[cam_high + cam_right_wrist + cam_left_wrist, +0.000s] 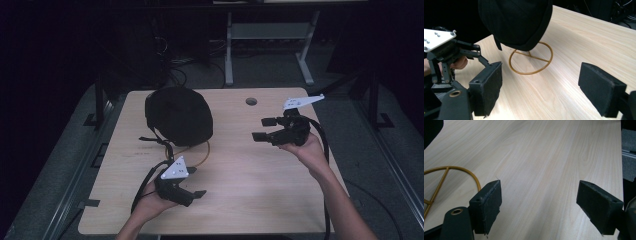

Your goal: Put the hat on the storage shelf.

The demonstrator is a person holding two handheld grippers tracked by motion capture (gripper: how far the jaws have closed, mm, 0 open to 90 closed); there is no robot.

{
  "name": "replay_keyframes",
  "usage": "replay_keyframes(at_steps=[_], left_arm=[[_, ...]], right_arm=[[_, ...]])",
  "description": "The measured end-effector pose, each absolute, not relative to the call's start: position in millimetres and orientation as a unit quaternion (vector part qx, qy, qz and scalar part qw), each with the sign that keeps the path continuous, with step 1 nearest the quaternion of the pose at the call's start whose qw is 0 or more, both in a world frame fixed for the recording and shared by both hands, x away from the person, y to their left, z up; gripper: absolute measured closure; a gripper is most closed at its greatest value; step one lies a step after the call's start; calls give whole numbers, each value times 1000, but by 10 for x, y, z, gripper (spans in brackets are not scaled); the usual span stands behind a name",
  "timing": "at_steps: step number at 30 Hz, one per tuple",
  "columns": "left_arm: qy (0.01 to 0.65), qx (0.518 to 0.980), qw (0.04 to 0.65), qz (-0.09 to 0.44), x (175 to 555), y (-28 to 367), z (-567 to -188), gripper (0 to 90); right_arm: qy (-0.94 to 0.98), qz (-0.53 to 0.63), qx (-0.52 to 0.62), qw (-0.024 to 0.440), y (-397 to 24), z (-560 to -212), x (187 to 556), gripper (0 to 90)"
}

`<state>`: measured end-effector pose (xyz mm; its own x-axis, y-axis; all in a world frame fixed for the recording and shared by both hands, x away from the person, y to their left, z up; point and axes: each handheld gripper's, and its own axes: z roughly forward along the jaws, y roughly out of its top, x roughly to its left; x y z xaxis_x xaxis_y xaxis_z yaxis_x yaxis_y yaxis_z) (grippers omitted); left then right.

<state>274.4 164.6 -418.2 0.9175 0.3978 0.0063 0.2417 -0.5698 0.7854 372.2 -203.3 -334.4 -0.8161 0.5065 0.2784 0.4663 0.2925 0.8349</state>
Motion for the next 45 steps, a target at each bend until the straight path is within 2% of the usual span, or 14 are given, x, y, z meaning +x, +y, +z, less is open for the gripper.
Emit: replay_keyframes(at_steps=[45], left_arm=[[190, 881, 424, 90, 2750, 1646, -4193, 200]], right_arm=[[787, 491, 373, -2, -2753, -4149, 3241, 164]])
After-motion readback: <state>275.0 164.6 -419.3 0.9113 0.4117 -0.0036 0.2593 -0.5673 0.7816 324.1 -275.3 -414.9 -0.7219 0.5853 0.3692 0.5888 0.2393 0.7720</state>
